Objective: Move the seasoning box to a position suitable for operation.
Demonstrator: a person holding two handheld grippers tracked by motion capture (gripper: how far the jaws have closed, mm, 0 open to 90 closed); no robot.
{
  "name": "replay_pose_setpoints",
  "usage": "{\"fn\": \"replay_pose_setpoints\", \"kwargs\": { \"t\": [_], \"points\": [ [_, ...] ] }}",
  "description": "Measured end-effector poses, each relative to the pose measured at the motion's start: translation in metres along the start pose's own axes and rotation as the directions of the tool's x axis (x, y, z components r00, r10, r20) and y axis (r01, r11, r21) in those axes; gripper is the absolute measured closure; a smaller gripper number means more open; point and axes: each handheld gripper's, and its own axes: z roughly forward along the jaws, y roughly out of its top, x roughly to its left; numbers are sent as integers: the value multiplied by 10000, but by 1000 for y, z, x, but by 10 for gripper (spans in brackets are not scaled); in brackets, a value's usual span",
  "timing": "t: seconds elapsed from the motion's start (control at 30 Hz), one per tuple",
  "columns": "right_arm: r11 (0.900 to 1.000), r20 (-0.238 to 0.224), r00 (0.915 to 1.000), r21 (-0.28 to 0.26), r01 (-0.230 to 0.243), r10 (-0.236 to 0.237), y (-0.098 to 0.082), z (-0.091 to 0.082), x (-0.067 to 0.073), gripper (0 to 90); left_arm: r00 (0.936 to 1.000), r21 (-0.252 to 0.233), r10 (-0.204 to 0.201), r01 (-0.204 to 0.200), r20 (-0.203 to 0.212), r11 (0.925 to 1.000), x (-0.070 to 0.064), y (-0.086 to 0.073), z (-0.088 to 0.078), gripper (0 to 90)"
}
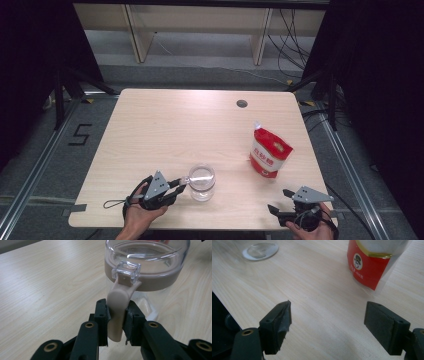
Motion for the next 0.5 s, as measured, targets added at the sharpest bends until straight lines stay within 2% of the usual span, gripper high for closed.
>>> {"fn": "replay_pose_setpoints", "kwargs": {
  "t": [0.03, 0.07, 0.1, 0.13, 0.2, 0.23, 0.27, 0.3, 0.33, 0.37, 0.4, 0.43, 0.5],
  "points": [
    [10000, -2, 10000, -7, 42, -42, 0, 0, -1, 231, 9999, -32, 81, -81, 134, 10000, 0, 1, 2, 741],
    [10000, -105, 9999, -15, 54, -55, -1, 1, -1, 231, 10000, -33, -16, 16, 91, 10000, -1, 2, 3, 741],
    [10000, -121, 9999, -82, 51, -52, -1, 1, -2, 231, 9995, -157, -133, 137, 287, 9998, -2, 2, 7, 741],
    [10000, -107, 9999, 2, 1, -1, -1, 0, -1, 230, 9997, -153, 10, -6, 242, 9999, -2, 3, 7, 741],
    [10000, -171, 9999, 57, -7, 8, -1, 0, 0, 230, 9994, -134, 36, -31, 357, 9999, -4, 5, 10, 740],
    [10000, -51, 10000, 33, -20, 20, -1, 0, 2, 231, 9982, -153, 131, -123, 588, 9998, -5, 6, 13, 739],
    [10000, -51, 10000, 33, -20, 20, -1, 0, 2, 231, 9982, -153, 131, -123, 588, 9998, -5, 6, 13, 738],
    [9999, -265, 9996, 21, 132, -132, -1, 1, 1, 231, 9962, -123, 143, -133, 859, 9998, -6, 7, 14, 737],
    [9999, -272, 9995, 34, 128, -127, 0, 2, 1, 231, 9962, -116, 184, -174, 852, 9998, -7, 8, 15, 737],
    [9999, -272, 9995, 34, 128, -127, 0, 2, 1, 231, 9945, -122, 544, -535, 891, 9985, -6, 9, 16, 737],
    [10000, -105, 9999, 36, 56, -55, 0, 1, 1, 230, 9956, -43, 185, -182, 921, 9998, -8, 9, 17, 737],
    [10000, -168, 9999, 76, -22, 23, 0, 2, 2, 231, 9946, -77, 433, -428, 943, 9991, -7, 10, 18, 737],
    [10000, -358, 9994, 81, -1, 4, 0, 2, 3, 231, 9934, -57, 399, -395, 1078, 9992, -9, 11, 21, 738]
  ]
}}
